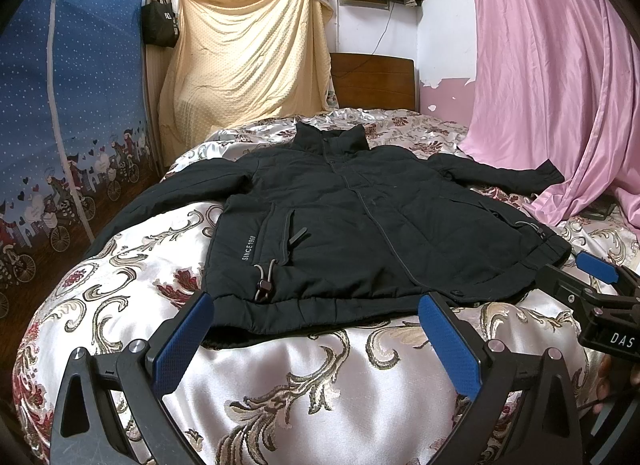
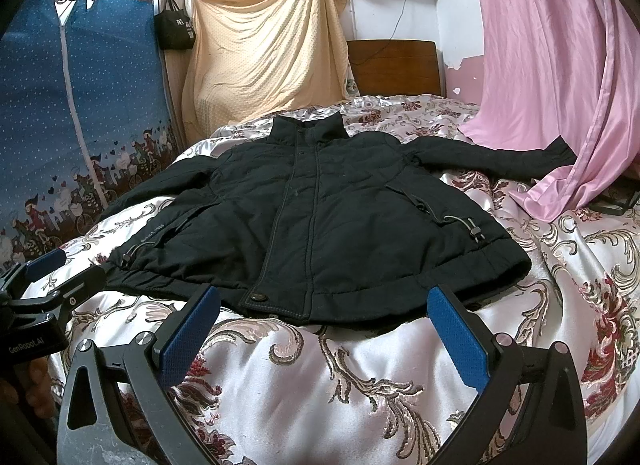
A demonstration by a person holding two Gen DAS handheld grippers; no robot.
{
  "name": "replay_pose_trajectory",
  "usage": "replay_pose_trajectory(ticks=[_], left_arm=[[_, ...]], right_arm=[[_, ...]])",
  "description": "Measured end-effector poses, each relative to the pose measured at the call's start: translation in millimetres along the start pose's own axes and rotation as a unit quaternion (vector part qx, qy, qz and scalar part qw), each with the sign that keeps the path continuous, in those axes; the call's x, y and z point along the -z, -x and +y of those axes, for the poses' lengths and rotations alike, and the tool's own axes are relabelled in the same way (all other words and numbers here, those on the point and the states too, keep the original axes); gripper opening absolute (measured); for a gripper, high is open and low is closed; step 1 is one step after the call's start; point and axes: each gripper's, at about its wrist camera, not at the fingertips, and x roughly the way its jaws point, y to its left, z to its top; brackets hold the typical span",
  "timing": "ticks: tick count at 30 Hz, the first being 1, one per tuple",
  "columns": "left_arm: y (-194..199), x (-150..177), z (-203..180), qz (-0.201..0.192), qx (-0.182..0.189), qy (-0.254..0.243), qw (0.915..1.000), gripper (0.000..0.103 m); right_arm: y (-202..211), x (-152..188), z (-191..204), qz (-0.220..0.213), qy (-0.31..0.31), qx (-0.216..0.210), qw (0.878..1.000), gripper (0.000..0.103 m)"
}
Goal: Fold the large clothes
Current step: 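Move the left tool over the jacket body while the right tool reaches the sleeve cuff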
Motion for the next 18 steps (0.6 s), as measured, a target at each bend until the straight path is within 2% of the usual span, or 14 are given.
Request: replay_pose_trajectory(ticks=[6,12,18], left_arm=[[0,-5,3,0.015,0.006,0.001,0.9999,0.103],[-18,-11,4,0.046,0.005,-0.004,0.9989,0.103],[-41,-35,0,0.09,0.009,-0.021,0.9957,0.103]], right_arm=[[1,0,0,0.006,-0.001,0.004,1.0,0.102],[-11,-5,-3,0.032,-0.002,0.009,0.999,0.102],[-23,-18,-15,0.054,-0.006,0.014,0.998,0.102]])
